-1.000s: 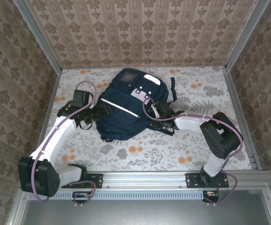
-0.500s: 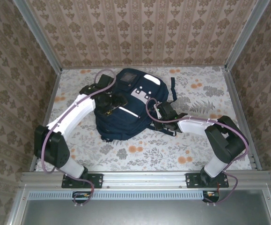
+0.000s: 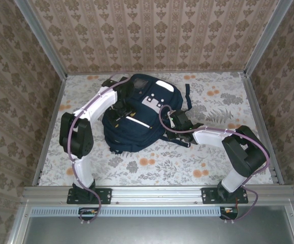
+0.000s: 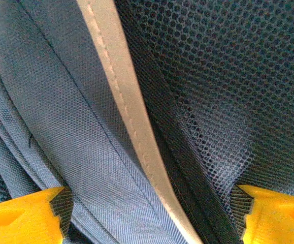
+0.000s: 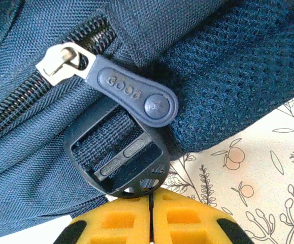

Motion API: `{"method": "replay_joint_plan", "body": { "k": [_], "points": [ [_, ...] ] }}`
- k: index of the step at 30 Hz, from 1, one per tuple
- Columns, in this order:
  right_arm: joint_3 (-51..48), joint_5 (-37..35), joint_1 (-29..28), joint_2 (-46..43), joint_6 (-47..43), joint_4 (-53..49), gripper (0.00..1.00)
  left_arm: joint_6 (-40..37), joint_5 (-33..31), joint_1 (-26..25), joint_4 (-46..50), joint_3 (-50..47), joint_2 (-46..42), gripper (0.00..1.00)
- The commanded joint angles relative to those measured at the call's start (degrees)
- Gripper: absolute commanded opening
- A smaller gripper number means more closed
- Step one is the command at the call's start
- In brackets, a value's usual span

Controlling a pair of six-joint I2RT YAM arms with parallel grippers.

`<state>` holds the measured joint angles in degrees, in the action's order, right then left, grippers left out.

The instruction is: Pack the student bag

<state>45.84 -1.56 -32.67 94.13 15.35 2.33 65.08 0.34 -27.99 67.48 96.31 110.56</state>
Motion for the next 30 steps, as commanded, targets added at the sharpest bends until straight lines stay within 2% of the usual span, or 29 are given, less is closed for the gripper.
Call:
{"method": "replay_joint_plan", "body": {
  "k": [1,4,7,10,14,16,17,22,27,30],
  "points": [
    [-1.2,-0.3,-0.6,0.8,1.3,2.0,0.10,2.0,-0.9,0.3,2.2,2.7,0.5,0.81],
    [-1.6,-0.2,-0.6,0.7,1.3,2.3,0.10,2.3,-1.4,0.0,1.3,2.0,-0.1,0.70],
    [-1.8,-0.7,-0.6,0.2,0.9,2.1,0.10,2.8,-1.1,0.2,0.1,0.5,-1.3,0.53],
    [-1.8,-0.8,-0.5,-0.6,1.0,2.0,0.10,3.1,0.0,0.5,-1.3,-0.4,-2.0,0.34],
    [-2.6,0.0,0.4,-3.6,1.0,2.4,0.13,1.6,1.8,1.3,-1.4,2.3,-1.5,0.02],
    [-3.2,0.0,1.0,-5.5,1.2,2.6,0.14,1.2,2.4,1.4,-0.8,4.1,-1.7,0.00],
    [-3.4,0.1,1.3,-6.4,1.3,2.7,0.14,1.0,2.8,3.1,-0.9,4.8,-2.1,0.00],
    [-6.0,1.2,2.7,-10.2,1.2,5.1,0.25,1.1,3.9,5.2,-1.7,7.1,-4.7,0.00],
    [-10.1,5.8,3.0,-10.8,-0.4,12.7,0.40,1.2,5.4,6.1,-2.2,8.9,-6.3,0.00],
    [-11.3,9.9,2.9,-8.9,0.5,16.7,0.45,1.4,6.7,6.6,-2.6,9.6,-6.9,0.00]
  ]
}}
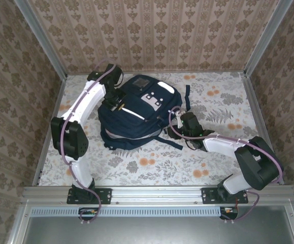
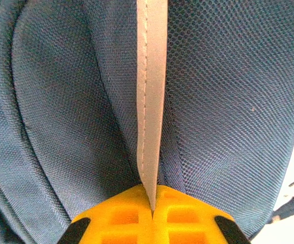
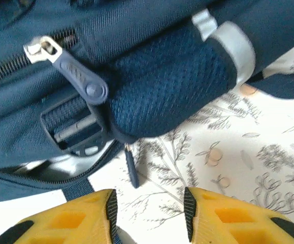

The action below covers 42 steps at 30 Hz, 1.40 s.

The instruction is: Pack the student bag

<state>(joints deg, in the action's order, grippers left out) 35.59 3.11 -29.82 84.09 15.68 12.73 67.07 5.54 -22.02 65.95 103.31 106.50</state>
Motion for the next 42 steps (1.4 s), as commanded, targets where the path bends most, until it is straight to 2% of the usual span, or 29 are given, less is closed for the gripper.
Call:
{"method": "replay_joint_plan", "body": {
  "k": [1,8,20,22,28,38,39,42],
  "points": [
    [-1.0,5.9,-0.1,2.2,0.4,7.0,0.45,-0.6,1.9,0.7,-1.2,2.8,-3.0,0.00],
    [1.0,7.2,-0.7,9.5,0.3,10.0,0.50,-0.8,2.9,1.5,-1.3,3.6,-4.7,0.00],
    [6.6,9.7,-0.8,17.6,-1.1,12.9,0.46,-0.8,3.7,2.6,-2.2,1.1,-7.0,0.00],
    [7.5,10.6,-0.8,18.7,-1.3,13.2,0.43,-0.5,4.0,2.7,-2.6,0.4,-7.1,0.00],
    [5.3,11.1,-0.9,17.5,-1.3,13.3,0.17,-0.3,3.9,3.5,-3.1,0.4,-7.0,0.00],
    [1.8,8.9,-0.9,12.0,-3.9,8.1,0.07,-0.6,3.8,5.1,-3.1,1.4,-6.3,0.00],
    [1.5,9.2,-0.9,11.5,-4.3,8.0,0.03,-0.6,3.7,5.1,-3.1,1.4,-6.4,0.00],
    [1.4,11.2,-1.7,9.9,-5.8,7.0,0.00,-0.4,4.1,5.1,-3.6,0.8,-6.3,0.00]
  ]
}}
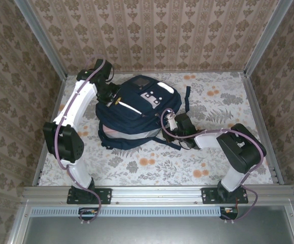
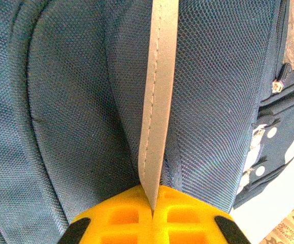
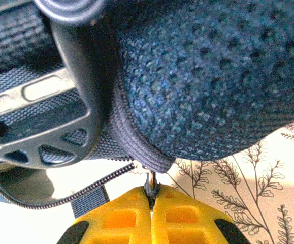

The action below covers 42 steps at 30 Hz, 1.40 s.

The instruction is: Pack the student bag

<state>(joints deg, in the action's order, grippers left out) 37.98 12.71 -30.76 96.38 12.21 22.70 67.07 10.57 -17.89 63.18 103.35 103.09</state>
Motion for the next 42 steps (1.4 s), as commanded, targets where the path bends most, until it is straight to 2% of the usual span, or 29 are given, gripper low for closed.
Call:
{"method": "replay_joint_plan", "body": {
  "k": [1,9,14,18,20,22,27,31,36,42],
  "points": [
    [-0.8,2.0,-1.2,-2.8,-3.1,-3.6,0.00,-0.2,-0.8,0.9,-1.0,0.6,-2.9,0.00],
    [1.8,1.4,-8.3,-4.4,-10.3,-9.4,0.00,0.7,-0.5,0.2,-2.2,-0.7,-2.8,0.00],
    [1.3,1.3,-9.1,-5.9,-10.1,-8.3,0.00,-0.9,-1.0,-0.1,-3.3,-1.5,-3.0,0.01],
    [2.4,-1.7,-8.5,-6.7,-9.1,-11.2,0.00,-5.3,-2.9,1.9,-1.7,-4.7,-4.0,0.44],
    [3.0,-2.4,-7.8,-6.7,-7.7,-12.9,0.00,-7.0,-2.7,4.0,-2.8,-9.7,-6.7,0.56],
    [2.8,-2.8,-7.4,-7.0,-6.5,-13.1,0.00,-8.2,-2.6,6.7,-4.4,-16.4,-10.3,0.62],
    [1.9,-4.2,-7.0,-7.5,-4.2,-12.4,0.00,-10.9,-3.1,13.6,-7.3,-32.2,-18.0,0.62],
    [1.0,-4.0,-6.6,-7.4,-3.4,-11.2,0.00,-11.6,-1.9,17.5,-10.6,-41.2,-18.5,0.62],
    [1.1,-2.9,-6.4,-6.8,-3.9,-11.2,0.00,-10.6,-0.5,17.5,-15.6,-46.7,-15.2,0.58],
    [0.8,-0.6,-6.4,-7.7,-4.5,-11.1,0.00,-9.1,1.6,16.4,-21.0,-50.8,-15.2,0.42]
  ]
}}
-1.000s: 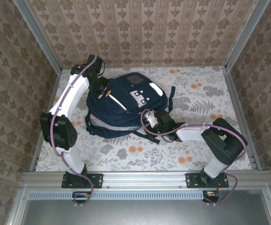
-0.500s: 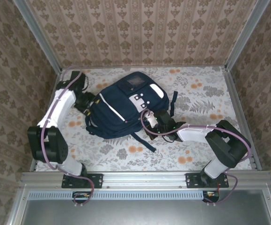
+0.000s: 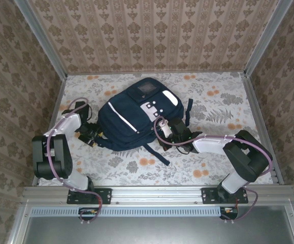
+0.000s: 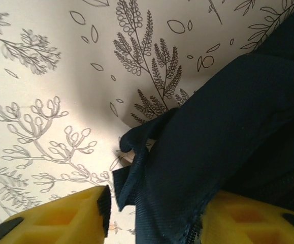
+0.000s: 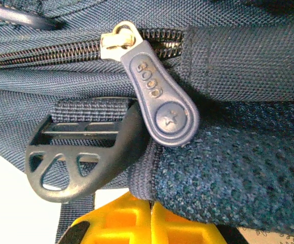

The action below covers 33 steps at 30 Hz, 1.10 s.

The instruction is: Pack the student bag

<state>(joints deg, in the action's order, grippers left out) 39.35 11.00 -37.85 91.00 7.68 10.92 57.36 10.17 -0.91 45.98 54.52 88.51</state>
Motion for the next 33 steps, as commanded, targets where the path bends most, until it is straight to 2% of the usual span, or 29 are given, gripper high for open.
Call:
{"method": "replay_joint_plan", "body": {
  "k": [1,6,7,11,17,24,33],
  "points": [
    [-0.6,1.7,0.7,-2.4,0.0,0.7,0.00,1.1,2.3,-0.7,-4.7,-3.0,-1.0,0.38],
    [-1.1,5.7,0.4,-3.4,-0.1,1.7,0.00,4.8,3.2,-1.2,-9.9,-7.7,-3.1,0.01],
    [-1.5,6.4,0.3,-3.7,-0.3,2.2,0.00,5.3,3.3,-1.3,-10.8,-8.4,-3.4,0.00],
    [-2.9,8.0,-0.6,-4.6,-1.4,3.1,0.00,7.7,2.7,-2.0,-12.6,-10.6,-4.5,0.00],
    [-4.1,6.3,-2.7,-5.3,-3.8,1.9,0.00,10.2,2.4,-2.1,-13.8,-12.0,-6.3,0.00],
    [-4.7,0.5,-8.4,-6.3,-9.3,-1.1,0.00,11.7,2.0,-2.2,-14.0,-12.8,-8.5,0.00],
    [-5.3,-1.3,-14.0,-6.0,-10.7,0.2,0.00,13.6,2.7,-2.8,-15.6,-14.9,-10.1,0.00]
  ]
}}
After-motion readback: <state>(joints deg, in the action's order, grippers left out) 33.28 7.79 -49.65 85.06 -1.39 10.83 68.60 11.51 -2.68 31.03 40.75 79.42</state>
